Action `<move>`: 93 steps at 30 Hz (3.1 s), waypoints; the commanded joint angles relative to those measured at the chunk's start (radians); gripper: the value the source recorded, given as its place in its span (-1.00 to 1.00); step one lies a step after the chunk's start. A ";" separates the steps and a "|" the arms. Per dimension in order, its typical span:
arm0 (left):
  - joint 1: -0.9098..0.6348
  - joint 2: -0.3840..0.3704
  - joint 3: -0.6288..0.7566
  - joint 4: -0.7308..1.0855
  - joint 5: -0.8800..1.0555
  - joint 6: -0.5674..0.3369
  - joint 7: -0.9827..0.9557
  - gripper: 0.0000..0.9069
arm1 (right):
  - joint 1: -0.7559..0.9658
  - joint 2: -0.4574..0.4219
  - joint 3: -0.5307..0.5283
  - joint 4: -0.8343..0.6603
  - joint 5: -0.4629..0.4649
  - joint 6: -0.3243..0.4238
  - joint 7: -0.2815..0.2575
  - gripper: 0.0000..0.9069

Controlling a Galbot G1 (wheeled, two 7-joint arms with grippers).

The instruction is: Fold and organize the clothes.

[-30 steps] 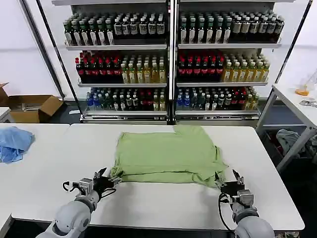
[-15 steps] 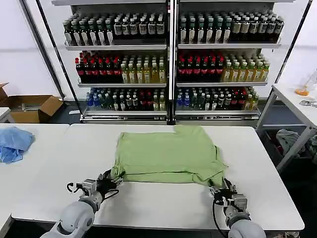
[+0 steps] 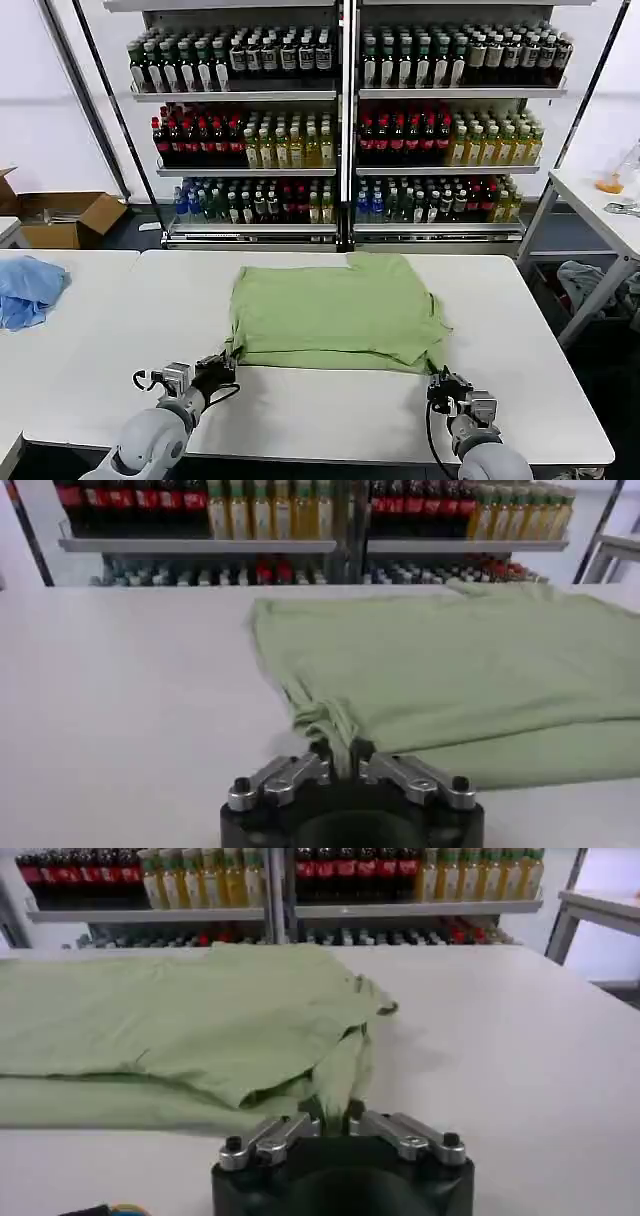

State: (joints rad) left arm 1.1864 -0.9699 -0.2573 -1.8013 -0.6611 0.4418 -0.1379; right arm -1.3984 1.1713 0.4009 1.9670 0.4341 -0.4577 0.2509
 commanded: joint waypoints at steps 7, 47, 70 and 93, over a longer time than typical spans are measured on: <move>0.254 0.038 -0.092 -0.222 -0.022 0.010 -0.003 -0.96 | -0.232 -0.036 0.079 0.204 -0.024 0.000 -0.002 -1.00; 0.020 0.097 -0.057 -0.116 -0.017 -0.009 -0.105 1.00 | 0.054 -0.161 0.069 0.184 0.035 -0.049 0.057 1.00; -0.482 -0.003 0.269 0.313 -0.044 0.042 -0.131 1.00 | 0.752 -0.055 -0.295 -0.463 0.229 -0.120 0.086 1.00; -0.567 -0.037 0.340 0.415 -0.137 0.071 -0.126 1.00 | 0.896 0.072 -0.337 -0.786 0.245 -0.120 0.060 1.00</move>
State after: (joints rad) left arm 0.6571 -1.0014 0.0571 -1.4309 -0.7816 0.5087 -0.2654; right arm -0.5674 1.2095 0.0831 1.3168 0.6680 -0.5758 0.3144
